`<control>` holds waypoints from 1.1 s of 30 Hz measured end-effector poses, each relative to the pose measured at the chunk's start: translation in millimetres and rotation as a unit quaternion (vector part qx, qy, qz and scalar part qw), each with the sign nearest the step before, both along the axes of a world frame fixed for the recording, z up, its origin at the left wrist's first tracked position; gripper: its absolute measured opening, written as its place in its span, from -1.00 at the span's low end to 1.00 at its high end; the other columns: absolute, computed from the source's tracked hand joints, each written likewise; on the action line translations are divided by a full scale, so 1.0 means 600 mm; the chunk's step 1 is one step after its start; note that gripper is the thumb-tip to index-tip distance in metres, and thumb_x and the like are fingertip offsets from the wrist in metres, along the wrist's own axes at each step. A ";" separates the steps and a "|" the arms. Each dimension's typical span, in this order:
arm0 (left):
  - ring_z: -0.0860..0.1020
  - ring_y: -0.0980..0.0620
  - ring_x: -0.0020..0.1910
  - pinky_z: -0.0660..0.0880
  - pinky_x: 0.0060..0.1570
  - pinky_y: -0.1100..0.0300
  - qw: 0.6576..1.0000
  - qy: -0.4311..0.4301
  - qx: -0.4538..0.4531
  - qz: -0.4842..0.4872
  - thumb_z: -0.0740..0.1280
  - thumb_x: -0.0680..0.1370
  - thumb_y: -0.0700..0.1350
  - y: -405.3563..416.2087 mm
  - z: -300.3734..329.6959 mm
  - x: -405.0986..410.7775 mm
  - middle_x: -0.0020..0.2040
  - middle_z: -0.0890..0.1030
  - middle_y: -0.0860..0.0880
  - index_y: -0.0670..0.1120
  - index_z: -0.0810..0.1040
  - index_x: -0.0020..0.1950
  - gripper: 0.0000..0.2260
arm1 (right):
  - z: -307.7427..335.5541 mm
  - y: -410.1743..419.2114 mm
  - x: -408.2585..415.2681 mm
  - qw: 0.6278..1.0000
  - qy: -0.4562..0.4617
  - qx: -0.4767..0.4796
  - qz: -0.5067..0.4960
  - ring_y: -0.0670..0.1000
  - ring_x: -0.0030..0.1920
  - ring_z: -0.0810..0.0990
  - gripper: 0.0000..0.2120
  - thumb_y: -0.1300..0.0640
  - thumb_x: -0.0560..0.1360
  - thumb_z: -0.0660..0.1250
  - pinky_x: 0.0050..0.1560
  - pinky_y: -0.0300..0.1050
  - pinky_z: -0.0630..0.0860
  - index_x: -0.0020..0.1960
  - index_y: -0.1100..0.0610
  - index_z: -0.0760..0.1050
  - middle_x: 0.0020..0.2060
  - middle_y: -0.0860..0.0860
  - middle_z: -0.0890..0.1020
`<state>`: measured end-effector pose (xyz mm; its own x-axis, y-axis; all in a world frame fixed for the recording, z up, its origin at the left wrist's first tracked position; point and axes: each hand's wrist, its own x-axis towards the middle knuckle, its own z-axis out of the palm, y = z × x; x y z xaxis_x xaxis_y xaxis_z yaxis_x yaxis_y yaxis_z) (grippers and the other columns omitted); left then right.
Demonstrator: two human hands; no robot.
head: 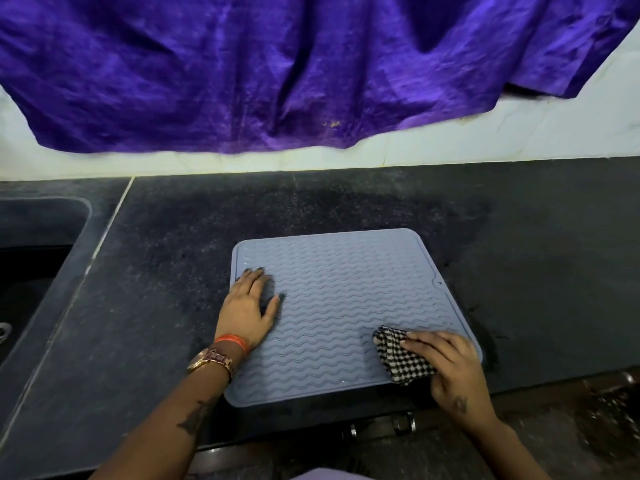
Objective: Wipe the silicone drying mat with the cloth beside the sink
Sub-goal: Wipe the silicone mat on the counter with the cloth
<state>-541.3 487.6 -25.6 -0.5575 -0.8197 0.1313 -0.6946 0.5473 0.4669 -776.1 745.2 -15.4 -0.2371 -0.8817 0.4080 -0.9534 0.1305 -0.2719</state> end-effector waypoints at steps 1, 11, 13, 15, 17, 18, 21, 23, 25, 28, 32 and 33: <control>0.22 -0.07 0.46 0.15 0.46 0.05 1.000 -0.002 0.001 0.001 0.09 0.48 0.18 0.000 0.000 0.000 0.44 0.34 -0.10 -0.13 0.36 0.39 -0.43 | -0.003 0.005 -0.002 1.000 0.008 0.005 -0.001 -0.03 0.05 0.44 -0.45 0.27 0.20 0.06 0.07 -0.11 0.33 0.07 0.05 0.61 0.10 -0.09 0.61; 0.21 -0.05 0.46 0.12 0.47 0.10 1.000 -0.006 -0.001 0.004 0.08 0.48 0.18 0.001 -0.001 -0.001 0.45 0.33 -0.09 -0.12 0.35 0.40 -0.42 | 0.013 -0.057 -0.042 1.000 -0.004 0.010 -0.008 0.03 0.01 0.55 -0.49 0.26 0.23 0.07 0.03 -0.08 0.37 0.05 0.08 0.62 0.02 -0.04 0.65; 0.22 -0.06 0.46 0.13 0.46 0.10 1.000 -0.001 -0.001 0.006 0.09 0.49 0.18 0.002 -0.002 -0.001 0.44 0.34 -0.09 -0.12 0.36 0.39 -0.43 | 0.010 -0.066 -0.048 1.000 -0.011 0.020 0.007 0.10 -0.01 0.60 -0.49 0.25 0.22 0.05 0.00 0.03 0.47 0.03 0.10 0.63 -0.01 -0.02 0.67; 0.22 -0.05 0.46 0.13 0.46 0.10 1.000 0.000 -0.003 0.007 0.09 0.49 0.18 0.001 -0.001 -0.002 0.44 0.34 -0.08 -0.11 0.36 0.39 -0.43 | 0.016 -0.076 -0.066 0.999 -0.031 0.005 0.029 0.13 -0.02 0.62 -0.48 0.28 0.19 0.07 -0.02 0.12 0.52 0.03 0.10 0.63 -0.02 -0.02 0.67; 0.23 -0.05 0.45 0.13 0.46 0.11 1.000 -0.001 -0.006 0.009 0.10 0.49 0.17 0.001 -0.002 -0.002 0.43 0.35 -0.09 -0.12 0.37 0.39 -0.43 | 0.023 -0.090 -0.081 0.999 -0.030 -0.016 0.019 0.13 -0.01 0.60 -0.47 0.29 0.18 0.09 0.00 0.13 0.50 0.05 0.10 0.63 0.01 -0.02 0.66; 0.23 -0.05 0.45 0.13 0.46 0.11 1.000 -0.001 -0.008 0.010 0.10 0.48 0.17 0.001 -0.002 -0.002 0.43 0.35 -0.09 -0.12 0.37 0.39 -0.43 | 0.024 -0.100 -0.083 0.999 -0.029 -0.019 0.006 0.14 0.00 0.59 -0.47 0.31 0.18 0.12 0.00 0.13 0.49 0.06 0.10 0.62 0.03 0.00 0.65; 0.24 -0.05 0.45 0.13 0.45 0.11 1.000 -0.003 -0.010 0.012 0.11 0.48 0.18 0.001 -0.003 -0.002 0.43 0.36 -0.08 -0.11 0.38 0.38 -0.44 | 0.015 -0.130 -0.075 0.999 -0.024 0.014 -0.027 0.18 0.00 0.58 -0.46 0.44 0.17 0.26 -0.01 0.14 0.47 0.09 0.11 0.60 0.03 0.02 0.65; 0.24 -0.04 0.45 0.13 0.45 0.12 1.000 -0.002 -0.009 0.012 0.11 0.48 0.18 0.001 -0.004 -0.002 0.43 0.36 -0.07 -0.10 0.38 0.38 -0.44 | 0.012 -0.143 -0.084 0.999 -0.016 0.032 -0.016 0.17 0.00 0.59 -0.48 0.44 0.18 0.29 -0.02 0.12 0.46 0.07 0.07 0.61 0.00 -0.01 0.66; 0.25 -0.03 0.45 0.14 0.44 0.12 1.000 0.001 -0.012 0.015 0.12 0.48 0.18 0.000 -0.004 -0.003 0.42 0.37 -0.07 -0.10 0.39 0.37 -0.45 | 0.022 -0.158 -0.106 0.999 -0.036 0.032 0.010 0.14 0.03 0.58 -0.49 0.41 0.20 0.27 0.03 0.13 0.46 0.06 0.04 0.61 0.00 -0.03 0.66; 0.26 -0.03 0.44 0.16 0.43 0.12 1.000 0.000 -0.016 0.021 0.14 0.48 0.17 -0.001 -0.005 -0.003 0.41 0.39 -0.06 -0.09 0.40 0.36 -0.46 | 0.034 -0.189 -0.124 0.999 -0.037 0.002 0.011 0.12 0.05 0.57 -0.46 0.35 0.18 0.18 0.06 0.16 0.45 0.08 0.05 0.61 0.02 -0.03 0.65; 0.27 -0.02 0.44 0.18 0.44 0.10 1.000 0.004 -0.014 0.022 0.15 0.48 0.17 -0.001 -0.005 -0.004 0.41 0.39 -0.05 -0.09 0.41 0.35 -0.47 | 0.012 -0.226 -0.107 0.997 -0.034 0.063 -0.036 0.15 0.12 0.49 -0.46 0.43 0.28 0.22 0.10 0.03 0.34 0.17 0.04 0.55 0.10 -0.01 0.61; 0.27 -0.02 0.44 0.19 0.44 0.10 1.000 0.004 -0.015 0.022 0.14 0.49 0.19 0.000 -0.005 -0.003 0.41 0.39 -0.05 -0.08 0.41 0.35 -0.47 | 0.006 -0.229 -0.107 0.996 -0.031 0.065 -0.042 0.14 0.11 0.48 -0.47 0.43 0.28 0.25 0.08 0.01 0.33 0.16 0.02 0.55 0.10 -0.02 0.61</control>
<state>-543.3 487.5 -28.7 -0.5193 -0.8395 0.1600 -0.7155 0.5295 0.4557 -840.6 607.5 -11.8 -0.3342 -0.9019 0.2738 -0.9193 0.2479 -0.3056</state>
